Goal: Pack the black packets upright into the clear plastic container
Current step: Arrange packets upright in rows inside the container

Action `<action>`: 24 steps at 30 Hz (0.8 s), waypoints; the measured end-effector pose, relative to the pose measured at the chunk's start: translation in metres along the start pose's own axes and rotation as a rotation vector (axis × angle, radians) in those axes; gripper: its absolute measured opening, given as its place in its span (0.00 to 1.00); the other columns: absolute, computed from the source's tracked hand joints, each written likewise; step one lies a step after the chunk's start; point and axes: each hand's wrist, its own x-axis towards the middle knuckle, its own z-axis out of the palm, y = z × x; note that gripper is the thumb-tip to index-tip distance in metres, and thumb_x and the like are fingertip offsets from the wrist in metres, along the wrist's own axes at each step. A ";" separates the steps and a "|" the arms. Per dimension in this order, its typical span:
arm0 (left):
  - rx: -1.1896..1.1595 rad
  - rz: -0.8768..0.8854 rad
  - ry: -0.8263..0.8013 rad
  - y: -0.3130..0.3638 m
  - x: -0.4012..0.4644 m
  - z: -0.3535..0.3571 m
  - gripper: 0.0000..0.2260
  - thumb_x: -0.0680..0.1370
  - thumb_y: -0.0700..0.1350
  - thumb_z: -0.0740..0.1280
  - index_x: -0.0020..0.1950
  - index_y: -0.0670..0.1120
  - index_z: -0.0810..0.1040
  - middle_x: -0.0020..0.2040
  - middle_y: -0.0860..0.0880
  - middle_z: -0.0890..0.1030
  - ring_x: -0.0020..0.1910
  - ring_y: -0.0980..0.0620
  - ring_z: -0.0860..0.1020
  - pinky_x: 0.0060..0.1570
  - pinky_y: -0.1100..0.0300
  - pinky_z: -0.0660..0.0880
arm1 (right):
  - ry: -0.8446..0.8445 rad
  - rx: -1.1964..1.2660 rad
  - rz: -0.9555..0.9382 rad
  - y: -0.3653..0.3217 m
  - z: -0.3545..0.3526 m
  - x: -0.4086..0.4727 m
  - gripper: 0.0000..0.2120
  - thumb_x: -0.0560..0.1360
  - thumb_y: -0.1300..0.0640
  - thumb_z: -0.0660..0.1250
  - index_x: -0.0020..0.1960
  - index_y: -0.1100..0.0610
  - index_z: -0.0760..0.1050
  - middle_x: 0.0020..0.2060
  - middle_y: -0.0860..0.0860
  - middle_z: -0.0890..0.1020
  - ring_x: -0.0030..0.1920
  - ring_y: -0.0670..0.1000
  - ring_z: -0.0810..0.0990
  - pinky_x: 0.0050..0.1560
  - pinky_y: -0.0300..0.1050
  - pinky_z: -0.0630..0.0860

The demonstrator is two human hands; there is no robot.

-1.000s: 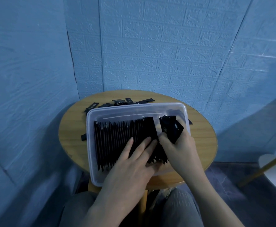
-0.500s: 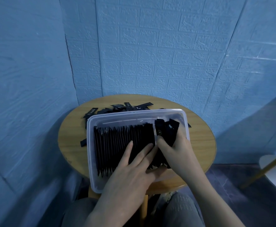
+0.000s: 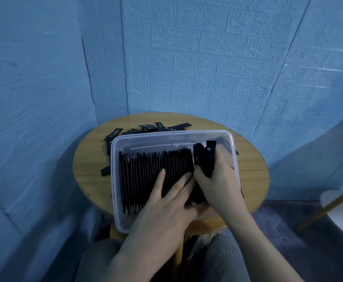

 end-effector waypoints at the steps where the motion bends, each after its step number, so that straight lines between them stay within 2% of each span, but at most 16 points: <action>1: 0.050 0.055 -0.015 -0.002 -0.001 0.004 0.26 0.68 0.46 0.56 0.62 0.59 0.80 0.68 0.43 0.76 0.72 0.46 0.69 0.67 0.35 0.66 | 0.009 -0.051 -0.010 0.000 0.001 -0.001 0.09 0.77 0.54 0.64 0.54 0.50 0.66 0.41 0.51 0.79 0.39 0.50 0.77 0.35 0.44 0.71; 2: 0.067 0.076 -0.012 -0.002 -0.002 0.002 0.26 0.68 0.45 0.54 0.61 0.60 0.80 0.68 0.43 0.76 0.72 0.46 0.69 0.67 0.34 0.65 | 0.012 -0.093 -0.016 -0.001 0.000 -0.003 0.09 0.77 0.53 0.64 0.54 0.51 0.66 0.42 0.51 0.79 0.40 0.50 0.76 0.35 0.45 0.69; 4: 0.091 0.039 -0.030 -0.002 -0.002 -0.001 0.27 0.67 0.44 0.53 0.59 0.60 0.81 0.66 0.42 0.78 0.70 0.45 0.72 0.64 0.33 0.69 | -0.014 -0.139 -0.011 -0.002 -0.002 -0.007 0.11 0.77 0.50 0.64 0.56 0.51 0.65 0.44 0.50 0.79 0.41 0.50 0.75 0.36 0.45 0.68; 6: 0.053 0.038 -0.082 0.001 0.000 -0.003 0.24 0.65 0.44 0.62 0.58 0.59 0.81 0.66 0.42 0.78 0.69 0.45 0.73 0.60 0.32 0.71 | -0.069 -0.139 0.017 -0.001 -0.006 -0.010 0.12 0.77 0.51 0.63 0.57 0.52 0.65 0.44 0.50 0.78 0.42 0.50 0.76 0.37 0.46 0.71; 7: 0.042 0.039 -0.111 0.001 0.001 -0.004 0.25 0.63 0.44 0.67 0.59 0.59 0.81 0.66 0.42 0.77 0.69 0.44 0.73 0.60 0.32 0.70 | -0.090 -0.129 0.026 0.000 -0.008 -0.011 0.10 0.77 0.52 0.62 0.56 0.53 0.65 0.42 0.50 0.78 0.41 0.50 0.76 0.37 0.47 0.73; 9: 0.050 0.069 -0.069 -0.002 0.000 -0.001 0.29 0.61 0.45 0.70 0.62 0.59 0.78 0.68 0.41 0.76 0.70 0.44 0.72 0.61 0.31 0.69 | -0.092 -0.121 0.025 0.003 -0.008 -0.012 0.07 0.78 0.56 0.61 0.53 0.55 0.65 0.39 0.50 0.76 0.39 0.50 0.76 0.37 0.48 0.73; 11: 0.049 0.074 -0.055 -0.002 -0.002 0.002 0.28 0.63 0.46 0.67 0.63 0.58 0.75 0.69 0.41 0.75 0.70 0.44 0.71 0.62 0.30 0.68 | -0.062 -0.124 0.010 0.003 -0.006 -0.012 0.05 0.79 0.58 0.60 0.52 0.55 0.64 0.38 0.50 0.75 0.37 0.52 0.75 0.36 0.50 0.71; 13: 0.026 0.063 -0.026 -0.002 -0.002 0.005 0.25 0.67 0.46 0.58 0.63 0.58 0.73 0.69 0.41 0.75 0.71 0.44 0.71 0.65 0.31 0.66 | -0.024 -0.128 -0.010 0.004 -0.003 -0.012 0.05 0.79 0.59 0.59 0.53 0.54 0.64 0.37 0.50 0.74 0.37 0.52 0.73 0.35 0.50 0.68; 15: 0.010 0.053 -0.014 -0.003 -0.002 0.007 0.26 0.68 0.45 0.52 0.62 0.58 0.75 0.69 0.40 0.75 0.70 0.43 0.71 0.64 0.33 0.63 | -0.005 -0.130 -0.029 0.006 -0.002 -0.012 0.06 0.79 0.58 0.60 0.55 0.54 0.65 0.40 0.49 0.74 0.39 0.50 0.73 0.36 0.47 0.67; 17: 0.047 0.057 0.007 -0.002 -0.003 0.008 0.27 0.67 0.45 0.51 0.61 0.59 0.79 0.69 0.40 0.75 0.70 0.43 0.71 0.64 0.32 0.65 | -0.005 -0.121 -0.046 0.008 -0.001 -0.012 0.10 0.79 0.57 0.61 0.59 0.54 0.67 0.45 0.49 0.76 0.42 0.46 0.73 0.36 0.40 0.68; 19: 0.057 0.056 0.005 -0.002 -0.003 0.008 0.28 0.67 0.44 0.50 0.61 0.59 0.79 0.69 0.40 0.75 0.71 0.43 0.71 0.64 0.32 0.63 | -0.017 -0.120 -0.057 0.009 -0.001 -0.013 0.12 0.79 0.56 0.61 0.62 0.52 0.68 0.49 0.49 0.75 0.42 0.42 0.71 0.38 0.34 0.69; 22: 0.059 0.062 0.010 -0.001 -0.004 0.008 0.28 0.69 0.44 0.50 0.61 0.59 0.79 0.71 0.40 0.73 0.72 0.43 0.69 0.63 0.35 0.57 | -0.015 -0.130 -0.051 0.008 0.000 -0.016 0.11 0.80 0.56 0.60 0.62 0.52 0.68 0.49 0.49 0.72 0.42 0.43 0.70 0.38 0.37 0.68; 24: 0.056 0.055 0.022 0.000 -0.005 0.008 0.28 0.69 0.44 0.50 0.63 0.59 0.78 0.71 0.40 0.72 0.73 0.43 0.68 0.64 0.35 0.57 | 0.005 -0.114 -0.058 0.010 0.000 -0.017 0.10 0.79 0.57 0.60 0.60 0.54 0.69 0.47 0.48 0.72 0.41 0.42 0.71 0.39 0.35 0.68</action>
